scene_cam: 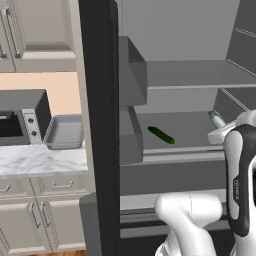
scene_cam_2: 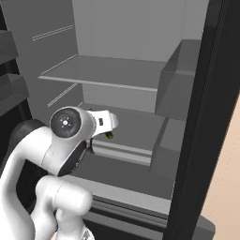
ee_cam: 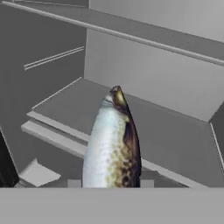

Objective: Place one cucumber and one fish in each tupperware on the nearby counter, to pack two identical lunches.

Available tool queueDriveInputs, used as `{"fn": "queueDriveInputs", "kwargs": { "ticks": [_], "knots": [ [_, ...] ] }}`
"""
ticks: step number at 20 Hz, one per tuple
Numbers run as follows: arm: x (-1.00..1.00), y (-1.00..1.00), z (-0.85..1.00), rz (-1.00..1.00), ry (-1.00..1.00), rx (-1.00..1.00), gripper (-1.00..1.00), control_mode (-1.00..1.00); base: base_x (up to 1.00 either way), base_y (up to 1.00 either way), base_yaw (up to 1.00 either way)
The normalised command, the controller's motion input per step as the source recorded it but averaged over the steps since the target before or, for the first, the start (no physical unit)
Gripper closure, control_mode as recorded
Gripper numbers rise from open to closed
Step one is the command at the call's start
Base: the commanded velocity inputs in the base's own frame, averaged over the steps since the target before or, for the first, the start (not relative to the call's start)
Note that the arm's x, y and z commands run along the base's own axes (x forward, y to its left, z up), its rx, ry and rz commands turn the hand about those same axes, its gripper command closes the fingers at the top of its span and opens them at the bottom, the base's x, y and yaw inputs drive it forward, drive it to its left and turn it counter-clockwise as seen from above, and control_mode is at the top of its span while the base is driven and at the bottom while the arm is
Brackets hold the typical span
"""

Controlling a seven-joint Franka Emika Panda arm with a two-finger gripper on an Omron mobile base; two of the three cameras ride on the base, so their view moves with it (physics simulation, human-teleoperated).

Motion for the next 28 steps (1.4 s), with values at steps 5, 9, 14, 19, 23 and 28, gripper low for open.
{"fn": "queueDriveInputs", "kwargs": {
  "ticks": [5, 9, 14, 19, 23, 28],
  "knots": [
    [-0.41, 0.04, -0.25, 0.17, 0.01, -0.05, 1.00, -1.00, 0.00, 0.00, 0.00],
    [-0.33, 0.17, -0.16, 0.05, 0.00, -0.04, 1.00, 1.00, -0.35, 0.24, 0.01],
    [0.00, 0.00, 0.00, 0.00, 0.00, 0.00, 1.00, 1.00, -0.93, 0.18, -0.02],
    [0.00, 0.00, 0.00, 0.00, 0.00, 0.00, 1.00, 1.00, -0.94, 0.00, -0.07],
    [0.00, 0.00, 0.00, 0.00, 0.00, 0.00, 1.00, 1.00, -0.84, 0.02, -0.05],
    [0.00, 0.00, 0.00, 0.00, 0.00, 0.00, 1.00, 1.00, -0.78, 0.30, -0.03]
  ]
}}
